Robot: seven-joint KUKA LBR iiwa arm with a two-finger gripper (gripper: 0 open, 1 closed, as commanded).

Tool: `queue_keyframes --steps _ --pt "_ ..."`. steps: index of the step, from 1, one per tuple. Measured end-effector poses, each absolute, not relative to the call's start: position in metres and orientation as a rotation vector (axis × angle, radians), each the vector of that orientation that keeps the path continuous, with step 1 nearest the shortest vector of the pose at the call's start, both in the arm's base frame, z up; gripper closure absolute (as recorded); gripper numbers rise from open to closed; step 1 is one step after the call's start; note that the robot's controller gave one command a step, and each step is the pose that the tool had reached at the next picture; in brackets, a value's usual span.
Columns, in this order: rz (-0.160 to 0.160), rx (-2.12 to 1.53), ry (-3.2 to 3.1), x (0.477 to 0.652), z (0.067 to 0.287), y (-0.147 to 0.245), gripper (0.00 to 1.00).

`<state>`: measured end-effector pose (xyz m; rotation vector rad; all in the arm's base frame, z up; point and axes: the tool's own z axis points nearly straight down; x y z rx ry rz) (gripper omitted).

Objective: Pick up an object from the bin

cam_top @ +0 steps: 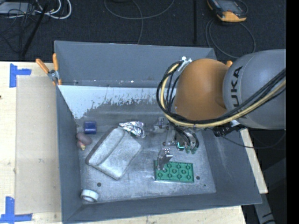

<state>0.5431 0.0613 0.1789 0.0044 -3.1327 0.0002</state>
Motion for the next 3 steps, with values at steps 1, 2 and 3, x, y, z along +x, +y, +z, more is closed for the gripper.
queue_keyframes --steps 1,2,3 --pt "-0.006 0.326 -3.124 0.55 0.073 0.023 0.0" --pt "-0.005 0.323 -3.123 0.55 0.076 0.023 1.0" --pt "0.002 0.639 -3.085 0.549 0.275 0.017 1.0"
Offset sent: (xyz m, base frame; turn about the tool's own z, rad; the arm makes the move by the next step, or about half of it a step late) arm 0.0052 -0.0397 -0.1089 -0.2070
